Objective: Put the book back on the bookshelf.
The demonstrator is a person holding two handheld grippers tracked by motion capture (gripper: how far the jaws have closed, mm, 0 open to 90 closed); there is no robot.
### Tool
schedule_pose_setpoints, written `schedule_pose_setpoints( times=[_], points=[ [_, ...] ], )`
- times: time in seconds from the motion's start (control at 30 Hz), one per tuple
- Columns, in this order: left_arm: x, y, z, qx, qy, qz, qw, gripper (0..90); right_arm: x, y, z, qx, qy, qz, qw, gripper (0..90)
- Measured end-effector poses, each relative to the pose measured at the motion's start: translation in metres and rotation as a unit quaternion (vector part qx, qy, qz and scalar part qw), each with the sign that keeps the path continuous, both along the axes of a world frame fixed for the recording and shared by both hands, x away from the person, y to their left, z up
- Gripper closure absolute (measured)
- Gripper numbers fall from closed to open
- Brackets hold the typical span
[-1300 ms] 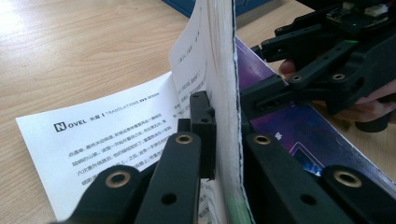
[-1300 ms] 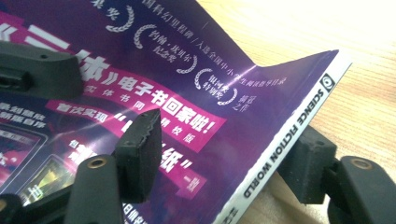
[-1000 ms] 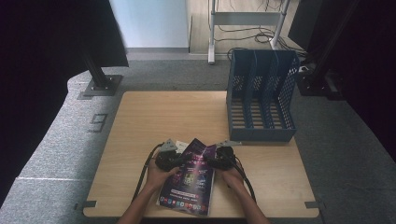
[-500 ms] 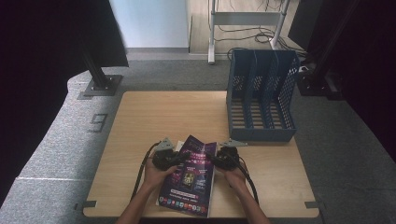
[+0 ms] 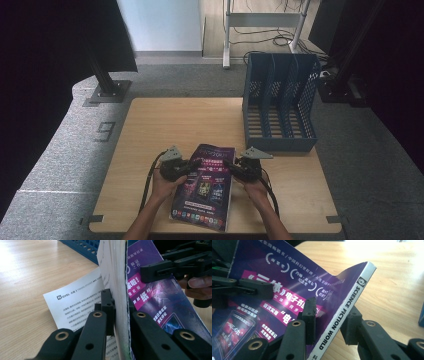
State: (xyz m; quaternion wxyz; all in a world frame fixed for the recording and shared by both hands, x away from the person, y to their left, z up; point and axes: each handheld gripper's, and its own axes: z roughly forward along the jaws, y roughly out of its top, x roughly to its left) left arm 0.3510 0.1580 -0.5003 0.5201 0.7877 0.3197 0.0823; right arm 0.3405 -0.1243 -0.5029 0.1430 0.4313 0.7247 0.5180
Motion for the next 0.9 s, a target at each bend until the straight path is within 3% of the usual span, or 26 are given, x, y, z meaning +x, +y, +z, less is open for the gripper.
schedule_pose_setpoints(
  times=[0.3, 0.7, 0.9],
  points=[
    [-0.002, 0.004, 0.009, -0.013, -0.012, -0.014, 0.9997, 85.7, -0.008, -0.002, 0.013, 0.003, -0.039, 0.007, 0.9992, 68.9],
    [-0.004, 0.004, 0.014, -0.018, -0.019, -0.016, 0.9995, 83.5, -0.017, -0.003, 0.026, 0.006, -0.069, 0.012, 0.9975, 70.2],
    [-0.005, 0.003, 0.016, -0.018, -0.021, -0.019, 0.9994, 83.5, -0.020, -0.005, 0.026, 0.007, -0.073, 0.012, 0.9973, 70.4]
  ],
)
